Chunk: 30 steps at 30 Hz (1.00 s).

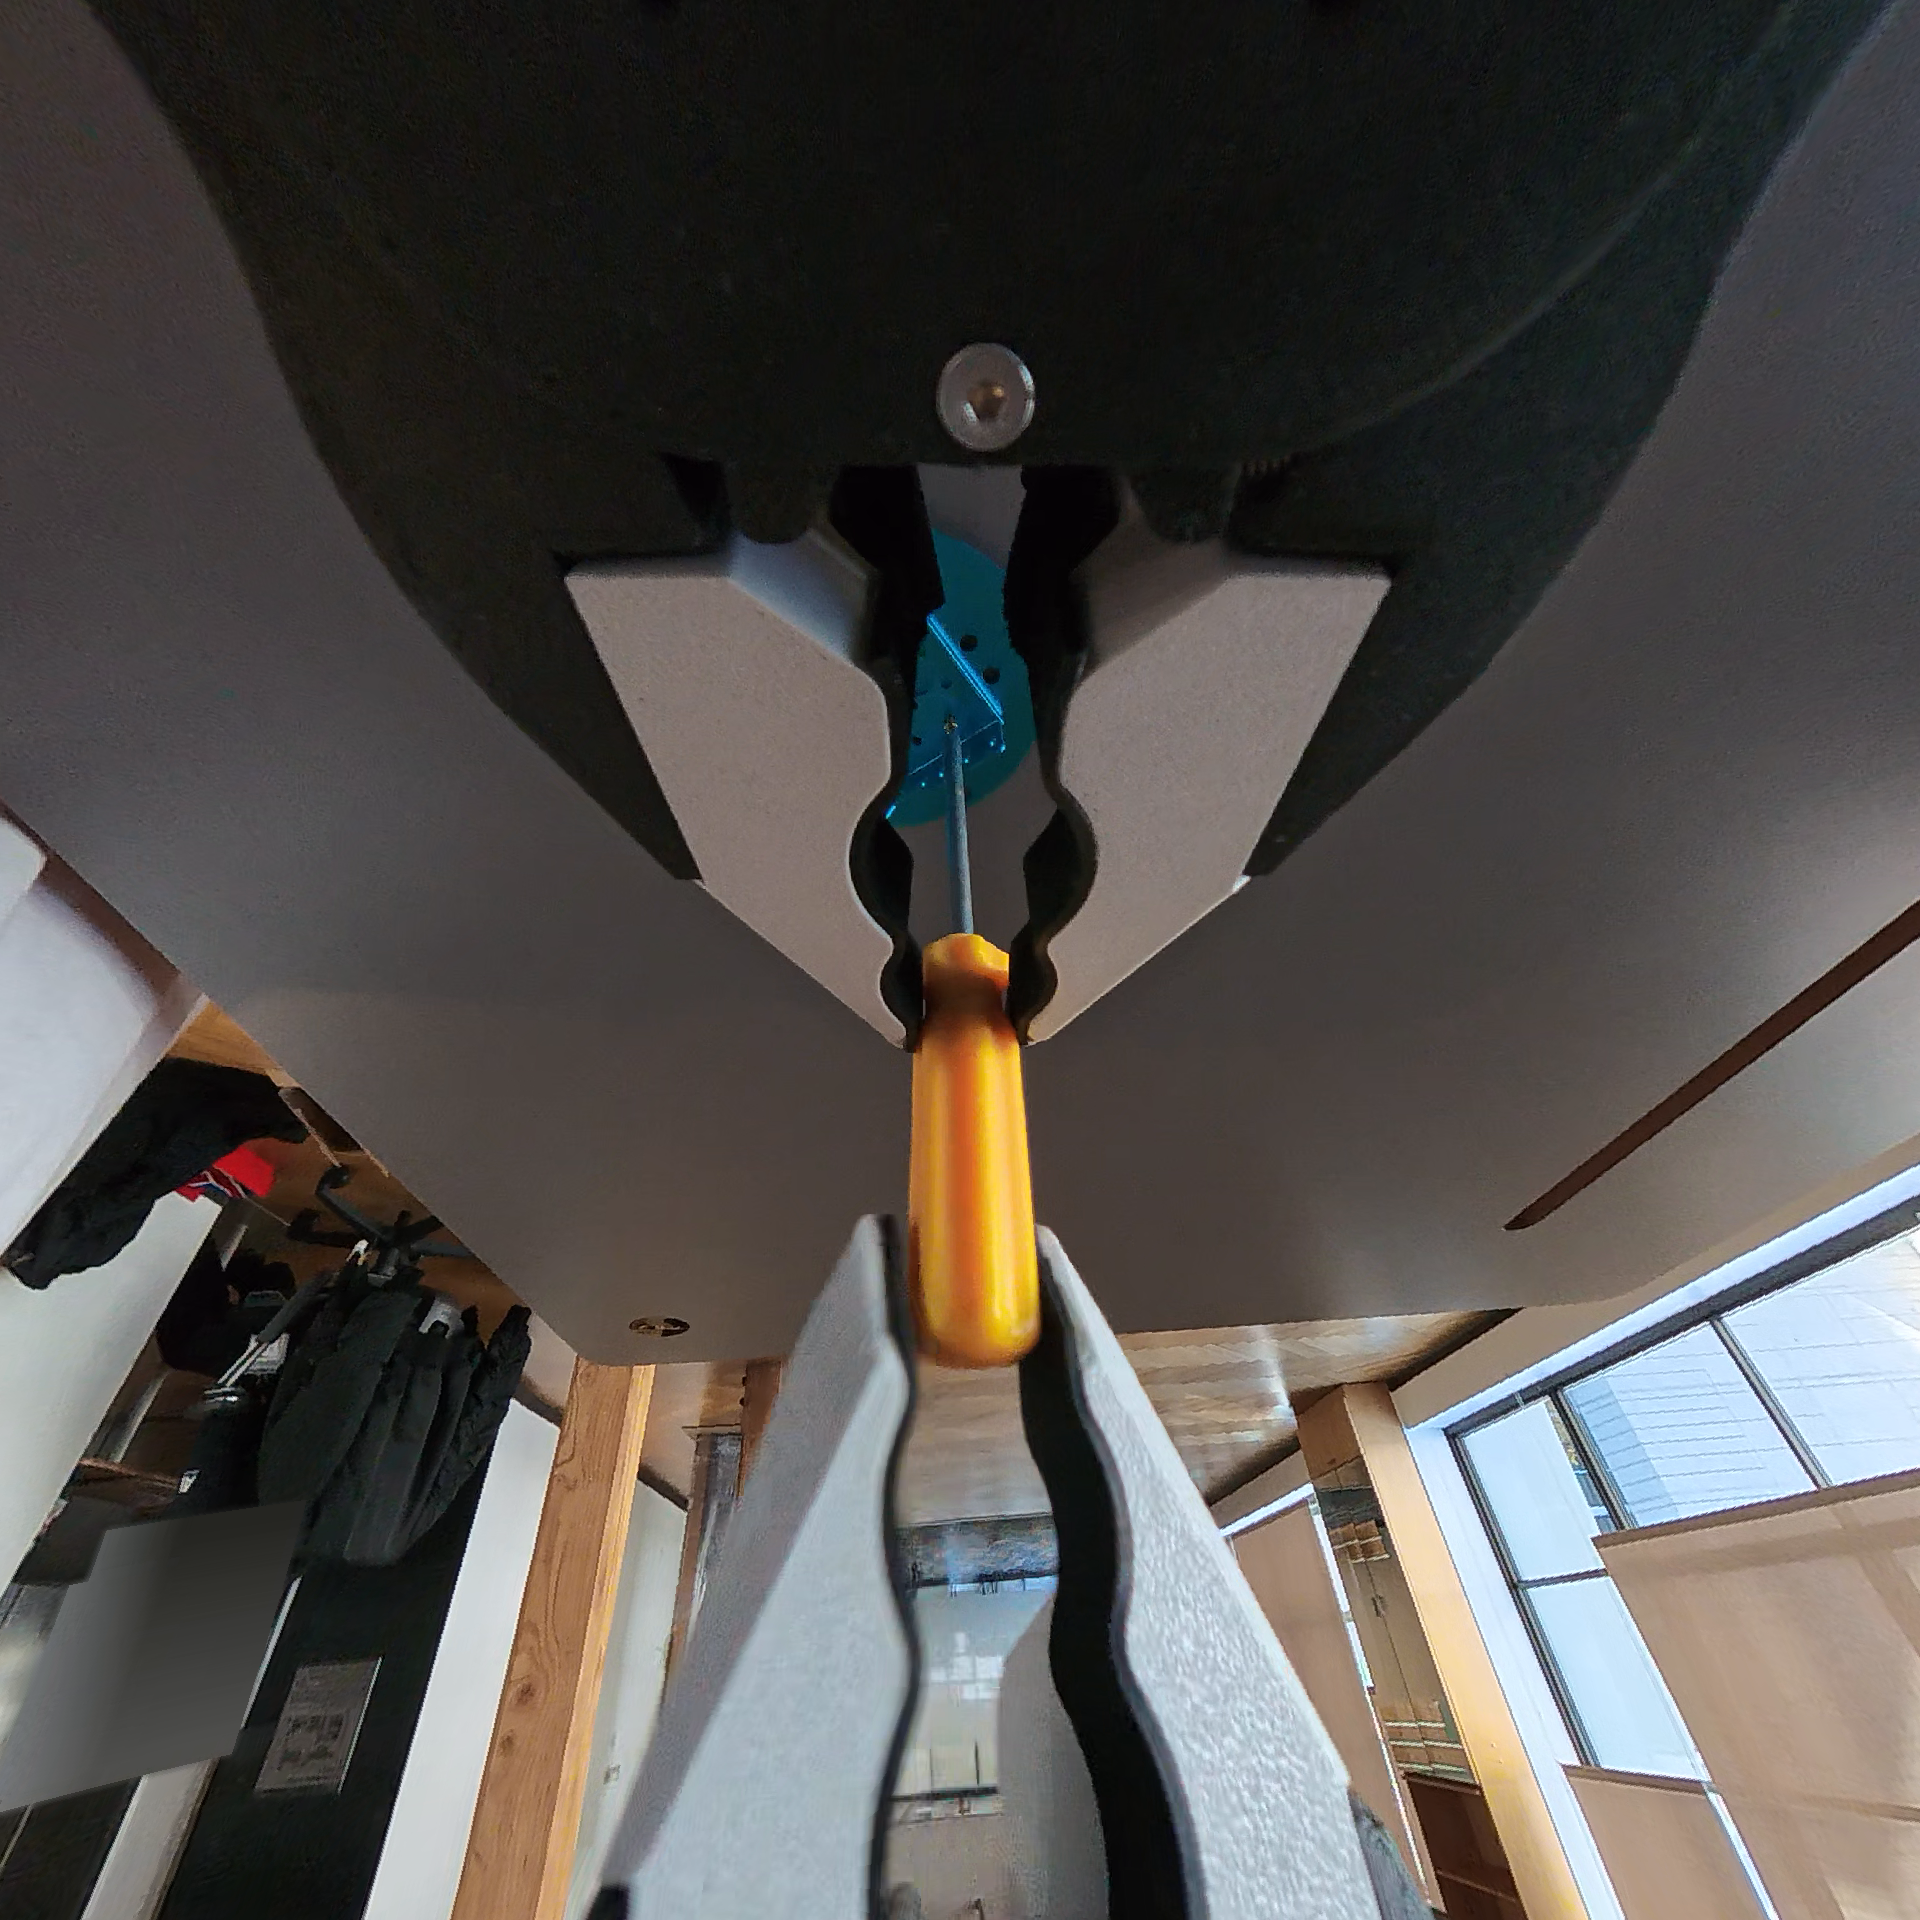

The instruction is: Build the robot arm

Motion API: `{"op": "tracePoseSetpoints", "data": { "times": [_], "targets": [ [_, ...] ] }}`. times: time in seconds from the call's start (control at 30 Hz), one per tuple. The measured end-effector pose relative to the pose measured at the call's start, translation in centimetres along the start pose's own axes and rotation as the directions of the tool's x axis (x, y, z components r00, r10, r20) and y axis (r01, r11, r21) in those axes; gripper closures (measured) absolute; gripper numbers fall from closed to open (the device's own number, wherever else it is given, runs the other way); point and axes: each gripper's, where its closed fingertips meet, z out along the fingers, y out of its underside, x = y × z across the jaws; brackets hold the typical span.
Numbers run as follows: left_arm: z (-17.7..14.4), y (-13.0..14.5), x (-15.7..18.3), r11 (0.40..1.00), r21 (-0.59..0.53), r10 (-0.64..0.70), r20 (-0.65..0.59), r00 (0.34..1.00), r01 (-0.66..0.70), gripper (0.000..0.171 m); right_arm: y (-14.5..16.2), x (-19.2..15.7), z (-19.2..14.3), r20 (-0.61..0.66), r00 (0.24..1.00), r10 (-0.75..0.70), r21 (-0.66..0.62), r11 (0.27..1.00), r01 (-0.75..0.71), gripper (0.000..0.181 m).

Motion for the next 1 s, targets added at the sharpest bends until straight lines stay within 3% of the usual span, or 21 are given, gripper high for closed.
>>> {"op": "tracePoseSetpoints", "data": {
  "times": [0.07,0.17,0.27,0.4,0.47,0.53,0.6,0.63,0.7,0.73,0.8,0.83,0.9,0.97,1.0],
  "targets": [
    [0.0,0.0,0.0,1.0,0.0,-0.002,-0.004,1.0,0.002,0.157,0.2,-0.6,0.0,0.017,0.974,-0.225,-0.002,0.974,0.225,0.153],
    [0.2,0.0,0.2,1.0,-0.003,0.008,-0.012,1.0,-0.008,0.157,0.7,-0.4,-0.1,-0.058,0.861,-0.505,0.003,0.863,0.506,0.154],
    [0.2,0.0,0.2,1.0,0.001,0.005,-0.016,1.0,-0.005,0.157,0.4,-0.2,-0.1,-0.098,0.803,-0.588,0.025,0.805,0.593,0.159],
    [0.1,0.0,0.2,1.0,-0.003,0.008,-0.017,1.0,-0.008,0.157,0.0,-0.1,0.1,-0.106,0.804,-0.585,0.033,0.806,0.59,0.164],
    [0.1,0.0,0.2,1.0,-0.003,0.007,-0.018,1.0,-0.007,0.157,0.0,-0.1,0.1,-0.073,0.862,-0.501,0.047,0.862,0.505,0.164],
    [0.1,0.0,0.2,1.0,-0.006,0.003,-0.012,1.0,-0.003,0.156,0.2,0.0,0.1,-0.042,0.93,-0.365,0.037,0.93,0.366,0.164],
    [0.3,0.0,0.0,1.0,-0.01,0.011,0.009,1.0,-0.011,0.157,0.0,0.1,0.1,-0.027,0.992,-0.126,0.056,0.99,0.127,0.164],
    [0.3,0.1,0.0,1.0,-0.015,0.016,0.016,1.0,-0.015,0.157,0.0,0.1,0.2,-0.009,1.0,0.006,0.066,0.998,-0.006,0.164],
    [0.4,0.1,0.2,0.999,-0.026,0.023,0.007,1.0,-0.022,0.157,0.3,-0.2,0.2,0.011,0.994,0.107,0.058,0.993,-0.108,0.163],
    [0.4,0.1,0.3,0.999,-0.029,0.036,0.007,0.999,-0.036,0.157,0.3,-0.3,0.2,-0.003,0.997,0.077,0.052,0.996,-0.077,0.163],
    [0.4,0.1,0.4,0.998,-0.031,0.048,0.002,0.999,-0.047,0.157,0.4,-0.6,0.2,-0.045,0.992,-0.122,0.027,0.992,0.123,0.16],
    [0.3,0.1,0.4,0.999,-0.03,0.045,0.001,0.999,-0.045,0.157,0.5,-0.6,0.3,-0.072,0.965,-0.253,0.004,0.967,0.254,0.146],
    [0.3,0.1,0.4,0.999,-0.026,0.041,-0.004,0.999,-0.041,0.157,1.2,-0.6,0.7,-0.101,0.89,-0.444,-0.057,0.896,0.44,0.148],
    [0.3,0.1,0.5,0.998,-0.028,0.051,-0.01,0.999,-0.051,0.157,0.8,0.0,0.7,-0.158,0.854,-0.496,-0.056,0.868,0.494,0.166],
    [0.3,0.1,0.5,0.998,-0.029,0.053,-0.01,0.999,-0.054,0.157,0.8,-0.1,0.8,-0.139,0.868,-0.477,-0.042,0.878,0.476,0.166]
  ]
}}
